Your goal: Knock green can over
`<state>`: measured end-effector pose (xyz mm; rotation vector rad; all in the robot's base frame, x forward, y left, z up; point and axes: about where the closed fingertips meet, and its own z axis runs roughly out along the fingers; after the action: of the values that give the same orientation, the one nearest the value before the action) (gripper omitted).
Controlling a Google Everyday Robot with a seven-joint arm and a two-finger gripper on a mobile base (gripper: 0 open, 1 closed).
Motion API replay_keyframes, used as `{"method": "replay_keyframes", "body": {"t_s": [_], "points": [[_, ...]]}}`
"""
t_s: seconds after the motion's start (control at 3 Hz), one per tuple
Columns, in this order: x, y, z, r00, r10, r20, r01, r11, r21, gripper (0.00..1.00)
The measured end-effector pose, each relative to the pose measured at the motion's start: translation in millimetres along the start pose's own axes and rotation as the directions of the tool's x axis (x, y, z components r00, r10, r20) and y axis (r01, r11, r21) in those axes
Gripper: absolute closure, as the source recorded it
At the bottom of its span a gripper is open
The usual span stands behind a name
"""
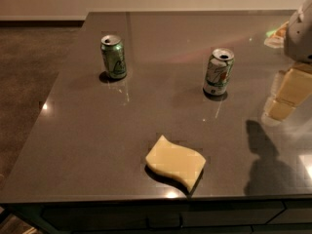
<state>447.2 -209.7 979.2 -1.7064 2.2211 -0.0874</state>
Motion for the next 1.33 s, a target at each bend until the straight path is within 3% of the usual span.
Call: {"method": "replay_keyframes", "body": {"t_s": [0.67,1.0,1.33], "points": [[-64.1,-41.1,17.0,0.987,0.111,0.113,-0.112,0.9936,0.008,0.00],[-119.2,-67.1,37.1,0.966,0.176,0.188,-0.177,0.9842,-0.014,0.00],[-157.3,-80.2,56.2,0.949,0.201,0.245,-0.202,0.9792,-0.020,0.00]]}}
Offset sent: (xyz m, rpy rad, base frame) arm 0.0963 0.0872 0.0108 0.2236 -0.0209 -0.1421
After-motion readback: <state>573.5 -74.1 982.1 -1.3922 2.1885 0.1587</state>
